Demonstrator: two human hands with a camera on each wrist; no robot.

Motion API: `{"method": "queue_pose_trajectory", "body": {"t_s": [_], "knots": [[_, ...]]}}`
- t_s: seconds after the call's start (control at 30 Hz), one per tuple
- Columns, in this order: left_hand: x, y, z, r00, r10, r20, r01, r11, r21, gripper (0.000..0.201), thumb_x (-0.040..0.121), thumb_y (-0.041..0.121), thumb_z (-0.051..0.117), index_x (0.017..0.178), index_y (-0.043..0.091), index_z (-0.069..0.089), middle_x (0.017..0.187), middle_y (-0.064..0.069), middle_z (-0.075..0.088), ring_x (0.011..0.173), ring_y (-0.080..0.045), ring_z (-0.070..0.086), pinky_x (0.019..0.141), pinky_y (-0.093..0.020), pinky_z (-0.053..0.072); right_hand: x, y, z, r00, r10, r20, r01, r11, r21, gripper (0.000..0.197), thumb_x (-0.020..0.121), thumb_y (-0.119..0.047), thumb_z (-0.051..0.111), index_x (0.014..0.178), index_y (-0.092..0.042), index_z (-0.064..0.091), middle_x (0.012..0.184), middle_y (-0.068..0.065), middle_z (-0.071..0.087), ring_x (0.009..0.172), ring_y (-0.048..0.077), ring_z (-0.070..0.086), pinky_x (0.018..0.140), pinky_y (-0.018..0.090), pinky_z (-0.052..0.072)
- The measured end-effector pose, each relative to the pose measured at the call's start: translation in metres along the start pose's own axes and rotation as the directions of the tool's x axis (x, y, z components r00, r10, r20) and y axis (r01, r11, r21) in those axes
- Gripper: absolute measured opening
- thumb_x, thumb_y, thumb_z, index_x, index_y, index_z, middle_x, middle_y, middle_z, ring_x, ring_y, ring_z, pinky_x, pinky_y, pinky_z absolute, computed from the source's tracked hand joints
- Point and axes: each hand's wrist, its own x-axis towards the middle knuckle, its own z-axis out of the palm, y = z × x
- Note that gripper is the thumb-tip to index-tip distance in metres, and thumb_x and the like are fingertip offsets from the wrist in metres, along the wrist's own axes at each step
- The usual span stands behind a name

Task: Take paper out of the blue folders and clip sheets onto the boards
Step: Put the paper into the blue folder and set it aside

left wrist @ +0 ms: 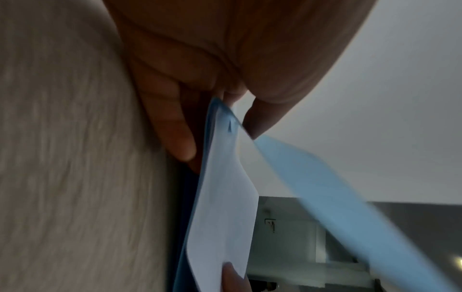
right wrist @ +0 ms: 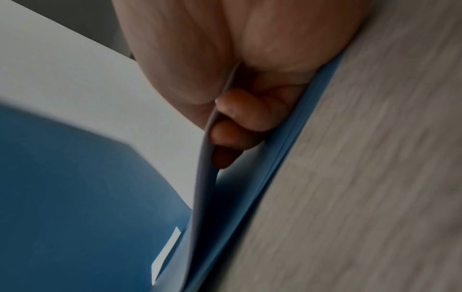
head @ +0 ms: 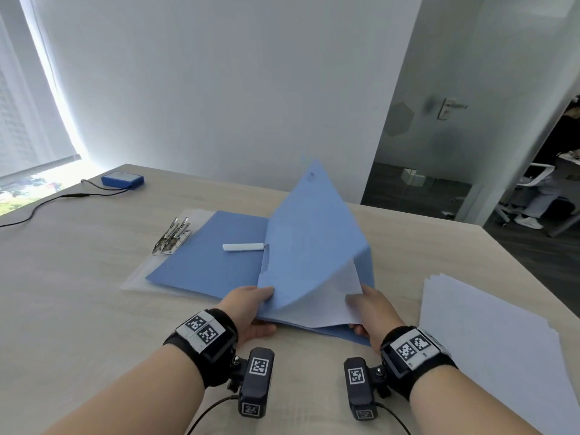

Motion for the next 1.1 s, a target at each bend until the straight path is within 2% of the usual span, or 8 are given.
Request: {"method": "queue_pose_trajectory", "body": {"t_s": [0.13,0.23,0.33,0.4,0.53,0.77,0.97,1.1], "knots": [[0.007,-0.005,0.004,1.0,0.01,0.006,-0.01,1.0,0.004,0.024,0.094,0.008,0.054,0.116,0.016,0.06,0.114,-0.011,0.062,0.088,-0.029,0.062,0.055,-0.034,0.059,0.002,-0.003,0.002,0.977,0.162,-0.137,-0.156,0.986,0.051,0.024,0.098,-0.018,0.049,0.076,-0.009,0.055,0.057,0.012,0.055,0.043,0.022,0.045,0.042,0.019,0.035],[0.006,-0.007,0.003,0.999,0.033,-0.004,-0.033,0.999,0.007,0.032,0.093,0.001,0.051,0.121,0.016,0.057,0.111,-0.011,0.062,0.085,-0.028,0.063,0.053,-0.033,0.058,-0.006,-0.007,-0.001,0.984,0.17,-0.054,-0.136,0.912,0.388,0.018,0.098,-0.024,0.048,0.091,-0.014,0.061,0.075,0.011,0.062,0.057,0.027,0.053,0.044,0.023,0.042],[0.003,-0.009,-0.001,0.997,0.072,-0.027,-0.072,0.997,0.004,0.039,0.091,-0.002,0.049,0.124,0.019,0.057,0.114,-0.011,0.062,0.084,-0.029,0.064,0.054,-0.033,0.057,-0.02,-0.008,-0.009,0.992,0.122,0.044,-0.127,0.847,0.516,0.043,0.101,-0.049,0.041,0.085,-0.017,0.066,0.067,0.004,0.068,0.059,0.022,0.058,0.05,0.026,0.042],[-0.002,-0.011,-0.003,0.994,0.1,-0.04,-0.101,0.995,-0.008,0.042,0.091,-0.002,0.049,0.125,0.022,0.056,0.117,-0.011,0.062,0.083,-0.029,0.065,0.054,-0.033,0.057,-0.025,-0.005,-0.016,0.997,0.08,-0.022,-0.062,0.9,0.431,0.058,0.098,-0.06,0.039,0.091,-0.012,0.071,0.074,0.007,0.074,0.066,0.024,0.064,0.058,0.03,0.046],[-0.013,-0.019,-0.01,0.987,0.158,-0.021,-0.159,0.985,-0.063,0.04,0.091,0.0,0.05,0.12,0.027,0.058,0.12,-0.012,0.066,0.083,-0.029,0.066,0.057,-0.033,0.055,-0.043,0.0,-0.034,0.983,-0.13,-0.128,0.138,0.989,0.049,0.026,0.097,-0.032,0.056,0.119,-0.019,0.059,0.116,0.004,0.068,0.097,0.014,0.066,0.079,0.03,0.051],[-0.036,-0.021,0.002,0.968,0.247,0.036,-0.242,0.964,-0.105,0.036,0.095,0.001,0.049,0.117,0.027,0.058,0.113,-0.008,0.069,0.079,-0.025,0.063,0.05,-0.029,0.05,-0.073,-0.002,-0.041,0.988,-0.124,0.093,0.105,0.976,0.191,0.023,0.103,-0.019,0.047,0.119,-0.017,0.064,0.079,0.006,0.066,0.047,0.02,0.055,0.042,0.025,0.033],[-0.043,0.003,0.006,0.957,0.29,0.03,-0.282,0.895,0.344,0.026,0.091,0.023,0.062,0.116,0.024,0.058,0.108,-0.008,0.066,0.087,-0.022,0.065,0.059,-0.031,0.052,-0.083,-0.005,-0.058,0.975,-0.219,-0.044,0.223,0.947,0.232,0.027,0.102,-0.007,0.043,0.113,-0.015,0.067,0.068,-0.001,0.058,0.045,0.011,0.036,0.042,0.022,0.026],[-0.039,0.028,0.0,0.846,0.531,-0.051,-0.405,0.7,0.588,0.038,0.09,0.026,0.062,0.127,0.019,0.057,0.11,-0.005,0.064,0.101,-0.02,0.062,0.08,-0.029,0.044,-0.094,-0.004,-0.077,0.964,-0.263,-0.048,0.267,0.928,0.262,0.029,0.103,-0.003,0.043,0.108,-0.015,0.069,0.061,-0.01,0.064,0.04,0.0,0.045,0.039,0.016,0.03]]}}
